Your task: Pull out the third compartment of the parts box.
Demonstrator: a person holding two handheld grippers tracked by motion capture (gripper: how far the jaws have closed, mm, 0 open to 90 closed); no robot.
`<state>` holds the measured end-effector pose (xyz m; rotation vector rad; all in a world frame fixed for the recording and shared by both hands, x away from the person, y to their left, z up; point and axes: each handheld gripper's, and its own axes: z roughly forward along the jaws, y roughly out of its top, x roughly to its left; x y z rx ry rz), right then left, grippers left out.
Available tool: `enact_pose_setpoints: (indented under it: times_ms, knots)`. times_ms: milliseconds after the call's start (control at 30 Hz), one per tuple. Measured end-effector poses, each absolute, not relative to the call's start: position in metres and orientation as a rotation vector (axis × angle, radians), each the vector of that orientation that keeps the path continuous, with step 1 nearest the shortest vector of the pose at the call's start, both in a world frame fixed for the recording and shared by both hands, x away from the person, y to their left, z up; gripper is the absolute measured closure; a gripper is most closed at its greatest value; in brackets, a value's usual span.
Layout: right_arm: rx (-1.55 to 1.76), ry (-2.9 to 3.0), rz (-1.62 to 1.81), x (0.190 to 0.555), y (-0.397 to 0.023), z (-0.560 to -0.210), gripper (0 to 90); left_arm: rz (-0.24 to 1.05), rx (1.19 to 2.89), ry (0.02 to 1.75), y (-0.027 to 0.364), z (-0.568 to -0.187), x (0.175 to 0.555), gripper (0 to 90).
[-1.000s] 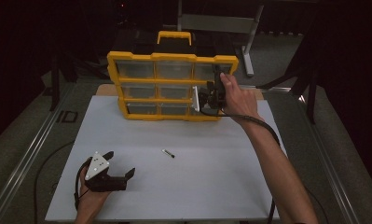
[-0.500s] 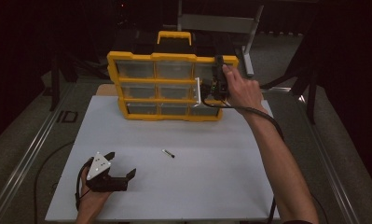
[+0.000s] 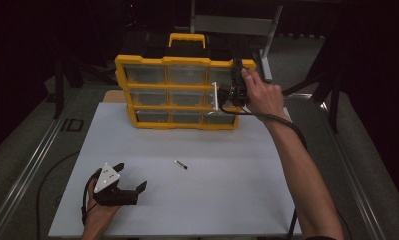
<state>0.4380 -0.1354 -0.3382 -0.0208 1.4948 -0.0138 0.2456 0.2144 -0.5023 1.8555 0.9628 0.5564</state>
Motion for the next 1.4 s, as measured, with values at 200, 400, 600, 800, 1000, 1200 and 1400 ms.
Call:
enact_pose_setpoints:
  times_ms: [200,400,600,800,1000,1200,1400]
  knots:
    - [-0.025,1.483,-0.017,0.438,-0.136,-0.340,56.3,0.556,1.854,0.964,0.215,-0.502,0.246,0.2]
    - [-0.027,1.478,-0.025,0.436,-0.135,-0.341,57.3,0.559,1.855,0.967,0.215,-0.502,0.246,0.2]
    - [-0.030,1.482,-0.022,0.431,-0.135,-0.341,59.9,0.559,1.847,0.972,0.217,-0.502,0.246,0.2]
    - [-0.039,1.515,-0.020,0.425,-0.134,-0.339,65.1,0.560,1.857,0.964,0.216,-0.502,0.246,0.2]
    - [-0.047,1.554,-0.031,0.421,-0.134,-0.338,74.1,0.557,1.855,0.968,0.215,-0.502,0.246,0.2]
    - [-0.056,1.563,-0.048,0.420,-0.133,-0.339,78.5,0.558,1.857,0.966,0.215,-0.502,0.246,0.2]
    - [-0.062,1.557,-0.046,0.418,-0.133,-0.339,79.0,0.559,1.857,0.964,0.215,-0.502,0.246,0.2]
